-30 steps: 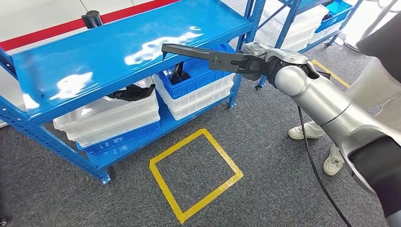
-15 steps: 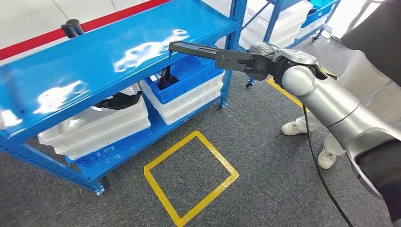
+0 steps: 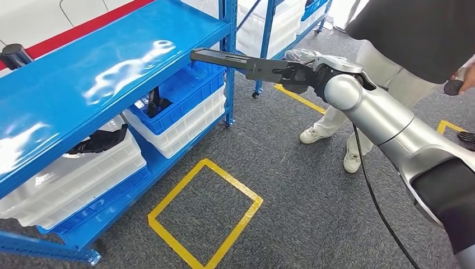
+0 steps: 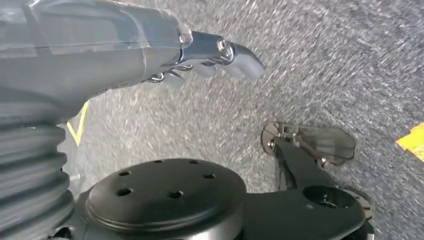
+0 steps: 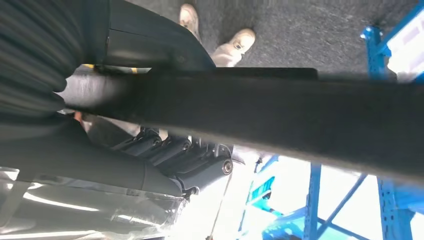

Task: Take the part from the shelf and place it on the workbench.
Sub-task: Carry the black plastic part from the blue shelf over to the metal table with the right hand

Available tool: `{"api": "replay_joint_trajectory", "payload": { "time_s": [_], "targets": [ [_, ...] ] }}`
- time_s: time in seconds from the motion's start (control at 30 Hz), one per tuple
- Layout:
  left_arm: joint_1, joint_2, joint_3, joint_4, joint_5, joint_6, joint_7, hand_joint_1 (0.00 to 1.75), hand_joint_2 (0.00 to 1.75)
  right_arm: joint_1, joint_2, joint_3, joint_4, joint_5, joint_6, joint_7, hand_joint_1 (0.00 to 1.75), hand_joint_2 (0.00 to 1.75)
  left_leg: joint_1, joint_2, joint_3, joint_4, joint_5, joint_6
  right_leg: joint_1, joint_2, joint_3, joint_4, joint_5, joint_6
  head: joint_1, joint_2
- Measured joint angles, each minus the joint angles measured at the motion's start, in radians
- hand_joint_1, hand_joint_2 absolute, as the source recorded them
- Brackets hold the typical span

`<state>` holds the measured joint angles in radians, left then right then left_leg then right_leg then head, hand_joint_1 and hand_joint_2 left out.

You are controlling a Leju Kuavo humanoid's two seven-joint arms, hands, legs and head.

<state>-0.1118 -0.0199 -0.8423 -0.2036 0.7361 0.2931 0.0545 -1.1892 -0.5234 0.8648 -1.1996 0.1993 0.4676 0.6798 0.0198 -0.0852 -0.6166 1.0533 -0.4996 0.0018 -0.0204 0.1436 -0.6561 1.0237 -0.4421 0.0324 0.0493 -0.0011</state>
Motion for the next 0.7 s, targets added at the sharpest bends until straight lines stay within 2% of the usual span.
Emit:
{"api": "replay_joint_trajectory", "payload": {
  "time_s": [0.03,0.07,0.1,0.13,0.17,0.2,0.23,0.27,0.3,0.37,0.4,0.43,0.47,0.5,0.53,0.57,0.63,0.67,0.7],
  "targets": [
    [0.0,-0.001,0.0,0.0,0.0,0.0,0.0,0.0,1.75,0.0,0.0,0.0,0.001,0.0,0.0,0.0,1.75,1.75,-0.001,0.016,0.005,-0.004,0.001,0.006,0.002,-0.021,-0.005,0.009,-0.006,0.006,0.004,0.0],
    [-0.001,-0.001,0.0,0.0,0.0,0.0,0.0,0.0,1.75,-0.002,0.0,0.0,0.001,0.0,-0.001,0.0,1.75,1.75,-0.002,0.033,0.011,-0.009,0.001,0.013,0.006,-0.053,-0.016,0.035,-0.02,0.011,0.011,0.0],
    [0.0,-0.001,-0.001,0.0,0.0,0.0,0.0,0.0,1.75,-0.003,0.001,0.0,0.001,0.0,-0.001,0.0,1.75,1.75,-0.004,0.052,0.016,-0.012,0.0,0.019,0.009,-0.092,-0.038,0.081,-0.044,0.014,0.018,0.0],
    [0.001,-0.002,-0.001,0.0,0.0,0.0,-0.001,0.0,1.75,-0.004,0.002,0.001,0.002,0.0,-0.002,0.0,1.75,1.75,-0.008,0.071,0.02,-0.013,-0.003,0.023,0.011,-0.121,-0.068,0.144,-0.073,0.016,0.026,0.0],
    [0.003,-0.001,-0.001,0.0,0.0,0.0,-0.001,0.0,1.75,-0.003,0.004,0.002,0.002,0.0,-0.002,0.0,1.75,1.75,-0.011,0.09,0.023,-0.013,-0.007,0.028,0.011,-0.133,-0.1,0.207,-0.098,0.017,0.03,0.0],
    [0.004,0.0,-0.001,0.0,0.0,0.0,-0.001,0.0,1.75,-0.001,0.005,0.004,0.003,0.0,-0.002,0.0,1.75,1.75,-0.014,0.109,0.026,-0.013,-0.01,0.031,0.011,-0.137,-0.123,0.252,-0.111,0.017,0.033,0.0],
    [0.003,0.0,-0.001,0.0,0.0,0.0,0.0,0.0,1.75,0.001,0.006,0.005,0.004,0.0,-0.002,0.0,1.75,1.75,-0.018,0.127,0.028,-0.012,-0.014,0.032,0.011,-0.139,-0.132,0.268,-0.106,0.014,0.036,0.0],
    [0.003,0.0,-0.001,0.0,0.0,0.0,0.0,0.0,1.75,0.001,0.006,0.006,0.004,-0.001,-0.002,0.0,1.75,1.75,-0.021,0.143,0.031,-0.012,-0.017,0.033,0.012,-0.14,-0.122,0.248,-0.085,0.01,0.04,0.0],
    [0.001,0.0,-0.001,0.0,0.0,0.0,0.0,0.0,1.75,0.0,0.006,0.007,0.005,-0.001,-0.002,0.0,1.75,1.75,-0.025,0.159,0.035,-0.012,-0.021,0.033,0.016,-0.146,-0.093,0.192,-0.052,0.003,0.042,0.0],
    [-0.001,-0.002,-0.002,0.0,0.0,0.0,-0.001,0.0,1.75,-0.005,0.006,0.006,0.007,-0.001,-0.003,0.0,1.75,1.75,-0.031,0.187,0.04,-0.013,-0.028,0.031,0.031,-0.18,-0.026,0.065,-0.005,-0.017,0.043,0.0],
    [-0.002,-0.003,-0.002,0.0,0.0,0.0,-0.001,0.0,1.75,-0.008,0.005,0.006,0.007,-0.002,-0.003,0.0,1.75,1.75,-0.033,0.199,0.041,-0.013,-0.032,0.029,0.039,-0.195,-0.003,0.022,0.004,-0.026,0.042,0.0],
    [-0.003,-0.004,-0.002,0.0,0.0,0.0,-0.001,0.0,1.75,-0.011,0.005,0.005,0.007,-0.002,-0.004,0.0,1.75,1.75,-0.034,0.21,0.042,-0.013,-0.034,0.026,0.046,-0.203,0.006,0.005,0.002,-0.033,0.04,0.0],
    [-0.004,-0.006,-0.003,0.0,0.0,0.0,-0.001,0.0,1.75,-0.013,0.003,0.005,0.008,-0.003,-0.004,0.0,1.75,1.75,-0.035,0.219,0.044,-0.014,-0.036,0.022,0.049,-0.198,0.008,0.0,0.001,-0.037,0.039,0.0],
    [-0.005,-0.007,-0.004,0.0,0.0,0.0,-0.001,0.0,1.75,-0.013,0.001,0.005,0.008,-0.004,-0.004,0.0,1.75,1.75,-0.034,0.217,0.046,-0.014,-0.04,0.018,0.046,-0.189,0.012,-0.006,0.004,-0.04,0.04,0.0],
    [-0.007,-0.007,-0.005,0.0,0.0,0.0,-0.001,0.0,1.75,-0.014,-0.001,0.005,0.009,-0.005,-0.004,0.0,1.75,1.75,-0.031,0.189,0.046,-0.007,-0.048,0.013,0.044,-0.181,0.016,-0.014,0.006,-0.043,0.039,0.0],
    [-0.008,-0.007,-0.006,0.0,0.0,0.0,-0.001,0.0,1.75,-0.015,-0.003,0.005,0.009,-0.005,-0.005,0.0,1.75,1.75,-0.029,0.151,0.037,0.015,-0.063,0.008,0.04,-0.174,0.021,-0.022,0.009,-0.047,0.038,0.0],
    [-0.007,-0.007,-0.008,0.0,0.0,0.0,-0.001,0.0,1.75,-0.018,-0.002,0.007,0.009,-0.008,-0.006,0.0,1.75,1.75,-0.023,0.077,-0.011,0.112,-0.111,0.0,0.034,-0.161,0.027,-0.03,0.012,-0.051,0.029,0.0],
    [-0.005,-0.007,-0.009,0.0,0.0,0.0,-0.001,0.0,1.75,-0.017,-0.001,0.008,0.009,-0.009,-0.006,0.0,1.75,1.75,-0.021,0.07,-0.046,0.175,-0.135,-0.004,0.032,-0.151,0.027,-0.03,0.011,-0.052,0.024,0.0],
    [-0.003,-0.007,-0.009,0.0,0.0,0.0,-0.001,0.0,1.75,-0.015,0.0,0.01,0.009,-0.011,-0.006,0.0,1.75,1.75,-0.019,0.072,-0.076,0.224,-0.146,-0.008,0.03,-0.14,0.027,-0.029,0.011,-0.052,0.019,0.0]
  ]
}}
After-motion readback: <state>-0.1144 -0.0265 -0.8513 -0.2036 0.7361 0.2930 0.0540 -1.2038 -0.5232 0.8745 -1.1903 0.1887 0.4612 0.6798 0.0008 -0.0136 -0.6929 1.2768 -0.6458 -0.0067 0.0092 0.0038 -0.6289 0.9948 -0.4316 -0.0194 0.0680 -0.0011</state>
